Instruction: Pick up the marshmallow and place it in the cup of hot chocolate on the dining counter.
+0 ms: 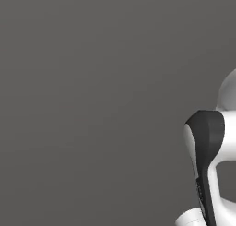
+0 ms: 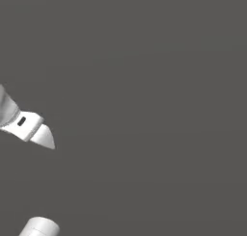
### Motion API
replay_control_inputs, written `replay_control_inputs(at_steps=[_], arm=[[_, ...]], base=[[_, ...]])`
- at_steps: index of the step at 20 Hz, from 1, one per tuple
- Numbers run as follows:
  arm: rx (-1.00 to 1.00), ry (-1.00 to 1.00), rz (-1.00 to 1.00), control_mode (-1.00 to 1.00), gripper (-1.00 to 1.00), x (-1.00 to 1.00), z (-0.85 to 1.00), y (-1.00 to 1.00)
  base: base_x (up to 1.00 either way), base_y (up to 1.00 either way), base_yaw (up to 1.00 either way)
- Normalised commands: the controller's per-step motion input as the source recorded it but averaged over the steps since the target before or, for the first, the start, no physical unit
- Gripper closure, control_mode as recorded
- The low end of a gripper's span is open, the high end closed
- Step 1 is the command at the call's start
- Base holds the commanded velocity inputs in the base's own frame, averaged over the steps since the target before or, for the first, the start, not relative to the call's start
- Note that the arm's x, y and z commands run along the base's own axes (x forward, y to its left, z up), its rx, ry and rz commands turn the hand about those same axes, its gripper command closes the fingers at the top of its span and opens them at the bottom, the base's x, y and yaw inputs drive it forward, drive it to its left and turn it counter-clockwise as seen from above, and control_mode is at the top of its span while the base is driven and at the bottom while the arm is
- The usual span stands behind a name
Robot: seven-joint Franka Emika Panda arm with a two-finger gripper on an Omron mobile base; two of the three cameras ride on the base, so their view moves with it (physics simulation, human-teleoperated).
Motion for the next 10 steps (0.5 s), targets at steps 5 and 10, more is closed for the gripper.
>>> replay_control_inputs(at_steps=[5,10], arm=[[0.0,0.0,0.0,1.0,1.0,0.0,0.0,0.0],[0.0,0.0,0.0,1.0,1.0,0.0,0.0,0.0]], base=[[0.45,-1.0,0.1],[0.45,-1.0,0.19]])
